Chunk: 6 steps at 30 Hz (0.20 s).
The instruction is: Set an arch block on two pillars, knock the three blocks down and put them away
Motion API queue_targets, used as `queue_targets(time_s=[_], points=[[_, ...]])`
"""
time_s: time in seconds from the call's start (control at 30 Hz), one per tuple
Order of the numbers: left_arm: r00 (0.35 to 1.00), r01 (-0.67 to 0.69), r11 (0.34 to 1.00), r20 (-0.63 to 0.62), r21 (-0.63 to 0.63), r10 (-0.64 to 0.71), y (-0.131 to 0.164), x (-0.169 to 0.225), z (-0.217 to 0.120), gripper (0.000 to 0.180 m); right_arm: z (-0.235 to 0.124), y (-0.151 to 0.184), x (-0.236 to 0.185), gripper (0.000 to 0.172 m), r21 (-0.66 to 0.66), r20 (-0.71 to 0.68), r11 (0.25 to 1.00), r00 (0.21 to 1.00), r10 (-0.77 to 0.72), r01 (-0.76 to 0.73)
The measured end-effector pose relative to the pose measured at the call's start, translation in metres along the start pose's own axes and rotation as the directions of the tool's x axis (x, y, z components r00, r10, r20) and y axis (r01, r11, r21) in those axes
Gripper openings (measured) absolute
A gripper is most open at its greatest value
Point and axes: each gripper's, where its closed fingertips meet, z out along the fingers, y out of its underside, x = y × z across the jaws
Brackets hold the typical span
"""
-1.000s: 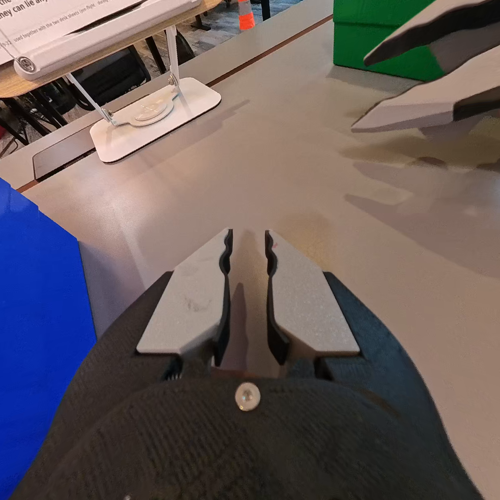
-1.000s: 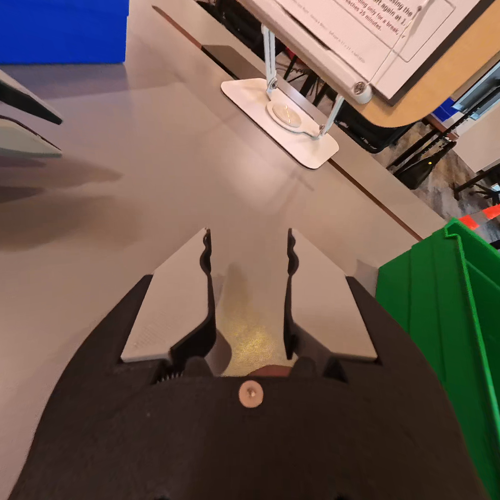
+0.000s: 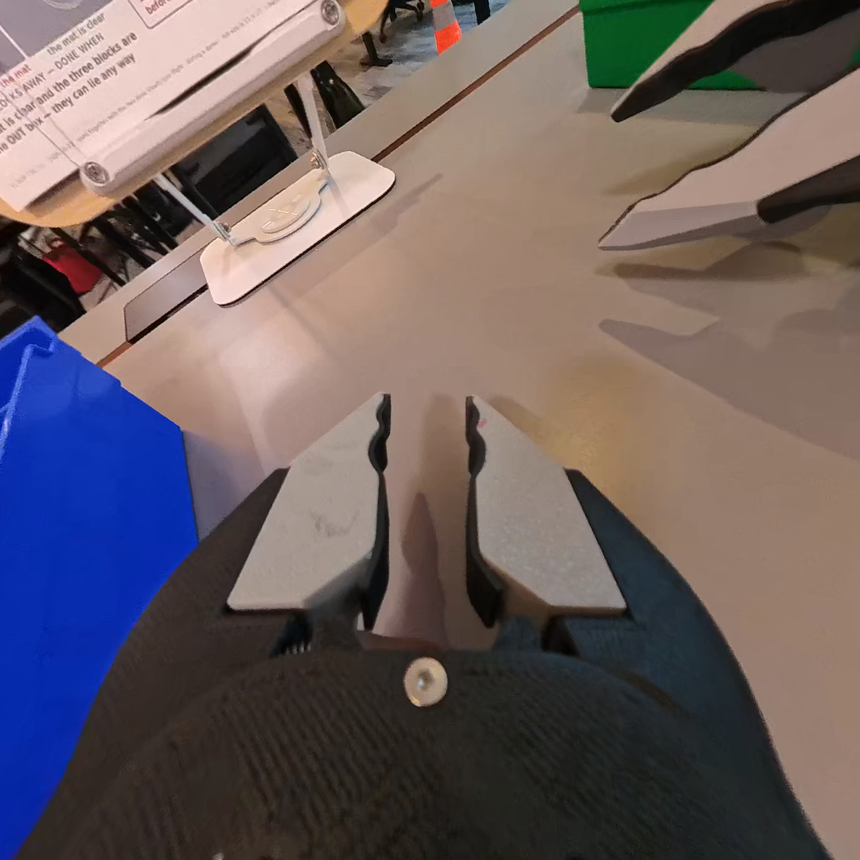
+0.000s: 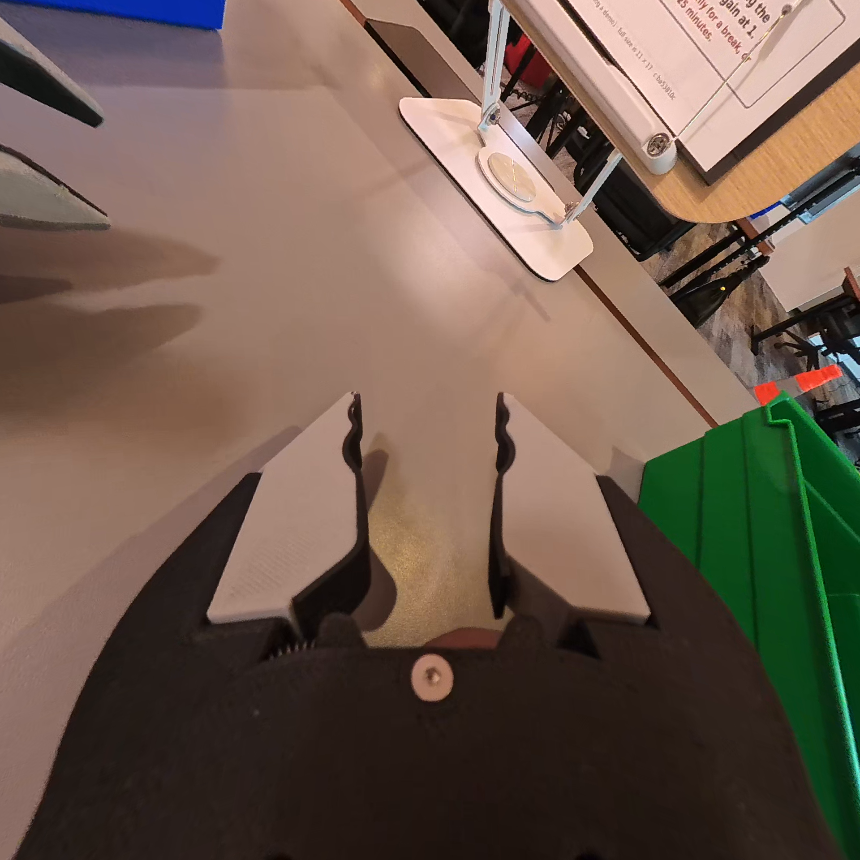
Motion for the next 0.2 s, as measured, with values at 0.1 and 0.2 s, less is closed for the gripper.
queue_targets(time_s=[0.1, 0.2], points=[[0.997, 0.076, 0.997, -0.011, 0.027, -0.075, -0.002, -0.0068, -0.0028, 0.032, -0.0004, -0.0009, 0.0008, 0.056, 0.006, -0.001, 1.0, 1.0, 0.015, -0.015], [0.991, 0.135, 0.99, -0.028, 0.046, -0.133, -0.0033, -0.0112, -0.0049, 0.033, -0.0013, -0.0022, 0.0021, 0.056, 0.016, -0.004, 1.0, 1.0, 0.026, -0.026]])
